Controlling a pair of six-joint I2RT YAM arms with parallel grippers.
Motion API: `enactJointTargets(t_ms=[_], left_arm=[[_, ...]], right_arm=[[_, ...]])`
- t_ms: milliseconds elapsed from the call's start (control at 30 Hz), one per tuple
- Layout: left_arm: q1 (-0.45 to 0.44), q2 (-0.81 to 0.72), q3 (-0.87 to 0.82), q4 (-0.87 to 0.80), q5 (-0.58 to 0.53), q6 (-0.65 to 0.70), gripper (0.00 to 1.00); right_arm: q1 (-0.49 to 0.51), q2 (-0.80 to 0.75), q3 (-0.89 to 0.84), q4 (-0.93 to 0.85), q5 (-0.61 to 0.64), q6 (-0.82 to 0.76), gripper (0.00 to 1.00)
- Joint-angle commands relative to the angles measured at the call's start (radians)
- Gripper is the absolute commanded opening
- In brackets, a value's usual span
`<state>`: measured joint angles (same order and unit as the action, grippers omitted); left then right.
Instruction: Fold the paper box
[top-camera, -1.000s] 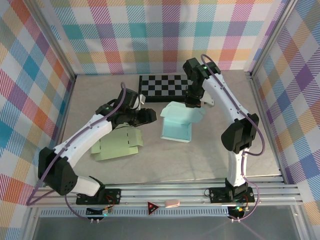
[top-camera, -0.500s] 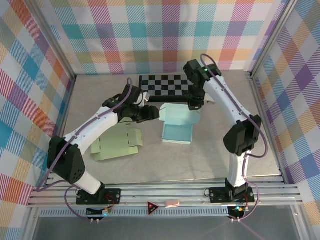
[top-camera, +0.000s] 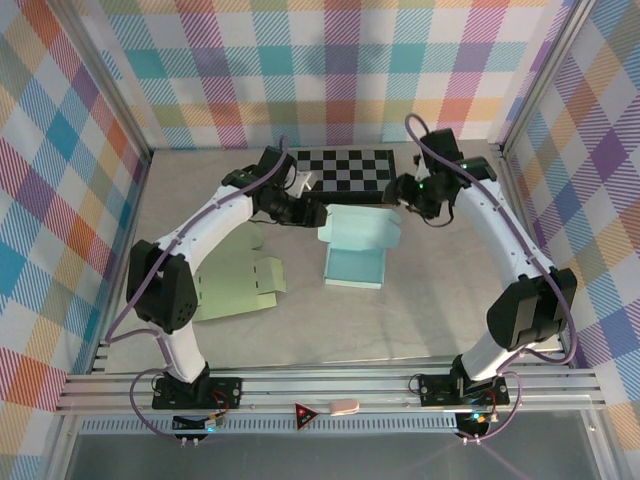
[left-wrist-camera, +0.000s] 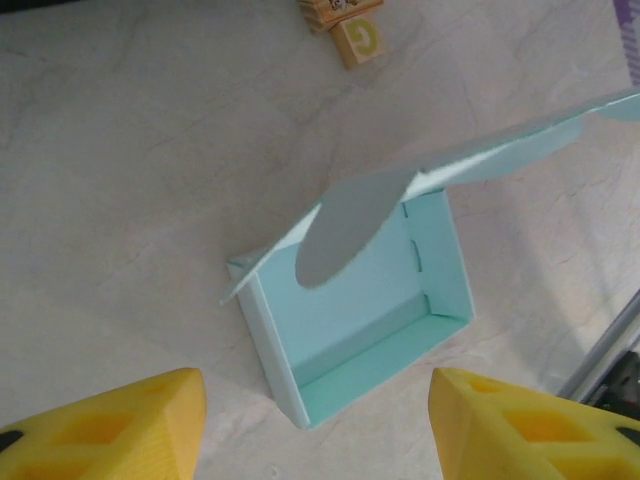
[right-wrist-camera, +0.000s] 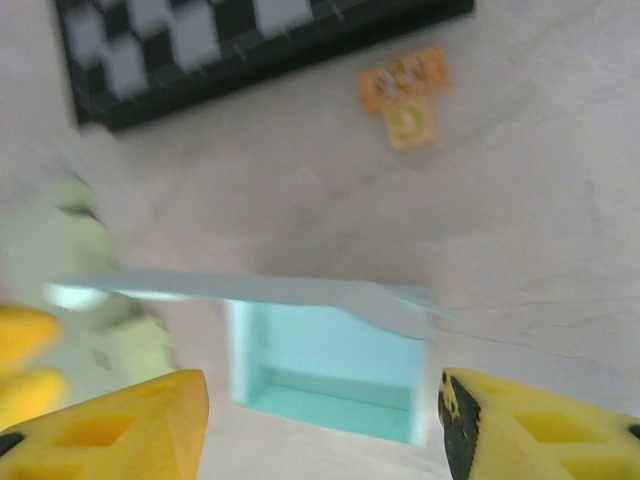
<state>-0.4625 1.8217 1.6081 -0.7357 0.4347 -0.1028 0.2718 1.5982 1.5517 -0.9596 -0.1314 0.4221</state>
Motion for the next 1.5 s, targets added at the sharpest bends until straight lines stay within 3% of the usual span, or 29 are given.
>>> enactJointTargets(t_ms=[0,200,467,667,767,1133,1467], left_arm=[[-0.012,0.058,0.061,-0.055,-0.015,0.103,0.61],[-0.050,0.154,0.151,-0.082,-0.075,0.131,0.61],[-0.074,0.204,0.205,-0.097,-0.126,0.130,0.55],[-0.082,0.229,0.228,-0.126,-0.133,0.135,0.46],[-0.090,0.231,0.230,-0.130,-0.141,0.136,0.41],[-0.108,0.248,0.266,-0.157,-0.170,0.132,0.22],[-0.122,0.251,0.283,-0.174,-0.209,0.104,0.11]], right_arm=[[-0.003,-0.040,-0.085,0.015,-0.079,-0.317,0.63],[-0.003,0.048,-0.078,-0.002,-0.012,-0.423,0.60],[-0.002,0.147,-0.006,-0.005,-0.011,-0.504,0.53],[0.010,0.204,0.034,-0.016,-0.029,-0.547,0.47],[0.028,0.228,0.052,-0.030,-0.012,-0.553,0.40],[0.059,0.223,0.046,-0.071,0.069,-0.545,0.29],[0.078,0.215,0.061,-0.104,0.131,-0.490,0.24]])
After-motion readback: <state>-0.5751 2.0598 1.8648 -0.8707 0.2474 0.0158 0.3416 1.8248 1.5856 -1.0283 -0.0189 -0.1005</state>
